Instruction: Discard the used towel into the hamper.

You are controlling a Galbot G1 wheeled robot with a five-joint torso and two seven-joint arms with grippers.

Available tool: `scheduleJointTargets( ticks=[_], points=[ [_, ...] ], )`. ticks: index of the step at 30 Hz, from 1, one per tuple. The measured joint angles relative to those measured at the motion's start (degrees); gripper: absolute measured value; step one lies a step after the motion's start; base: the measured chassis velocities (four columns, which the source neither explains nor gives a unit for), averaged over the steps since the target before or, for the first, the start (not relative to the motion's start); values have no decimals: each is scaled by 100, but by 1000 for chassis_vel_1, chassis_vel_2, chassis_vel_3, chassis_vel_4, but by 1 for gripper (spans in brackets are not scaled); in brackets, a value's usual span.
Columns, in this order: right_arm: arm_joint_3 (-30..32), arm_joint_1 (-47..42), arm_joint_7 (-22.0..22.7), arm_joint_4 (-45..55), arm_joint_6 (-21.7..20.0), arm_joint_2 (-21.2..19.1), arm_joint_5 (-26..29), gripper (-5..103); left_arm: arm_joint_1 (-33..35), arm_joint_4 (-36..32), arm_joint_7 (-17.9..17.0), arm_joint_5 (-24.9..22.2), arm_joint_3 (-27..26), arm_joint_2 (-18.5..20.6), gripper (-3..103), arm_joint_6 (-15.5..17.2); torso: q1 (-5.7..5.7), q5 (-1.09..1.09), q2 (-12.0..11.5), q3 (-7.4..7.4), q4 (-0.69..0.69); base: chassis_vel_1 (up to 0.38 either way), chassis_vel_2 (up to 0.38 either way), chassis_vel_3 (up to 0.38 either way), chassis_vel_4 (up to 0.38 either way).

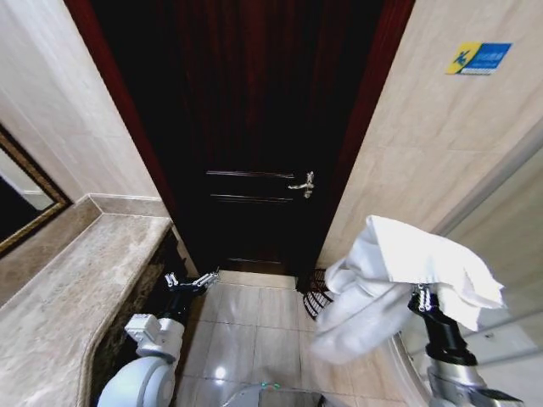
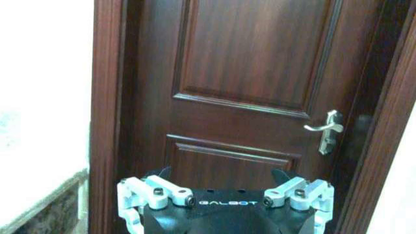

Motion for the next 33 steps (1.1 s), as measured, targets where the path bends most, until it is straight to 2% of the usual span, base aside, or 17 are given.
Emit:
scheduleJointTargets(
  ticks=[16, 25, 31, 33],
  points=[
    [-31, 226, -14, -107, -142, -138, 111, 8, 0, 0, 0, 0, -1, 1, 100, 0, 0, -3, 0, 0, -1, -19, -9, 12, 7],
    [23, 837, 80, -489, -500, -530, 352, 8, 0, 0, 1, 0, -1, 1, 100, 0, 0, -2, 0, 0, -1, 0, 0, 0, 0],
    [28, 1451, 197, -901, -770, -1004, 626, 8, 0, 0, 1, 0, -1, 1, 100, 0, 1, -1, 0, 1, 0, 0, 0, 0, 0],
    [28, 1489, 210, -926, -793, -1045, 652, 8, 0, 0, 0, 0, -1, 0, 100, 0, 1, -2, 0, 1, 0, 0, 0, 0, 0]
  ],
)
